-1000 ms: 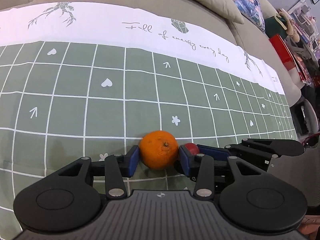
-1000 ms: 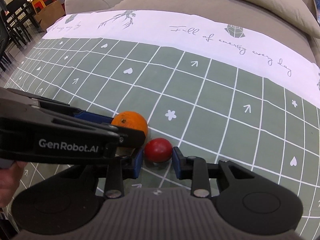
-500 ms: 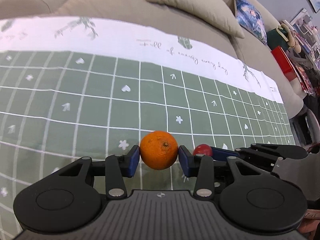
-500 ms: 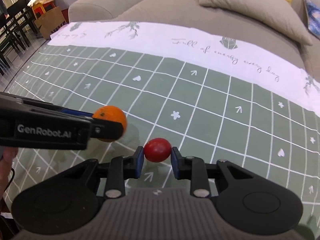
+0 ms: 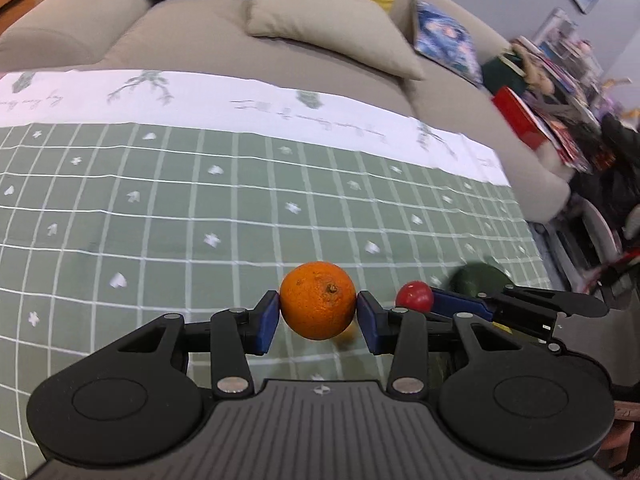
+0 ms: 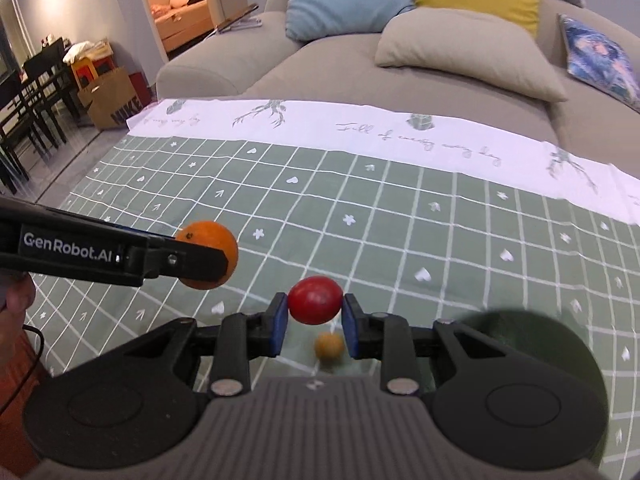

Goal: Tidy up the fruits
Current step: 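Carry the orange and red plum over the colander with both tools, then open both tools to release the orange and plum into the colander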

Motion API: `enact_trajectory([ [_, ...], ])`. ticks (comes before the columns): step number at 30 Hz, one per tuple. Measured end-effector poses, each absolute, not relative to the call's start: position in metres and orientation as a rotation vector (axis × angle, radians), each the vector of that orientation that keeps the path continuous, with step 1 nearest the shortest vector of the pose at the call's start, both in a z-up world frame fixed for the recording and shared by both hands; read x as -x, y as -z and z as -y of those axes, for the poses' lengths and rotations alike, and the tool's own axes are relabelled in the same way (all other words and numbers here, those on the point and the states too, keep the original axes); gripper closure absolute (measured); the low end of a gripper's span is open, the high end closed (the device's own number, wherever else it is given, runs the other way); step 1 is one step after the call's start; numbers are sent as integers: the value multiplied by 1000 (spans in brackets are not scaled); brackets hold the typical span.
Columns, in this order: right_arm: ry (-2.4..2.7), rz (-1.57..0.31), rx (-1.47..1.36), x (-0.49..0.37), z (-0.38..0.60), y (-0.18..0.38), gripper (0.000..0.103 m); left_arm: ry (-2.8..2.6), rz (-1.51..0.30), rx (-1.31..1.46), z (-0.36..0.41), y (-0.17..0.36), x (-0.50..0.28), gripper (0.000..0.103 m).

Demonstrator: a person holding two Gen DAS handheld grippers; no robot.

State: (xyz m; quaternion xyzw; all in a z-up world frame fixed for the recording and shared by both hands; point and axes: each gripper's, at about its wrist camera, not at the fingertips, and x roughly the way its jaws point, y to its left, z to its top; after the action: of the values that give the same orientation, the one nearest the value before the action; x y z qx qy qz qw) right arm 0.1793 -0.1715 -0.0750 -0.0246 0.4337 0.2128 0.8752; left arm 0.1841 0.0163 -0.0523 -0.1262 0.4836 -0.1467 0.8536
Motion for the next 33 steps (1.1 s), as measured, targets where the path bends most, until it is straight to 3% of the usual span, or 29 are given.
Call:
enact_trajectory([
  [13, -339, -914, 74, -116, 241, 77, 78, 483, -1056, 191, 60, 54, -155, 56],
  [33, -231, -1044, 56, -124, 297, 115, 78, 625, -1235, -42, 155, 99, -179, 56],
])
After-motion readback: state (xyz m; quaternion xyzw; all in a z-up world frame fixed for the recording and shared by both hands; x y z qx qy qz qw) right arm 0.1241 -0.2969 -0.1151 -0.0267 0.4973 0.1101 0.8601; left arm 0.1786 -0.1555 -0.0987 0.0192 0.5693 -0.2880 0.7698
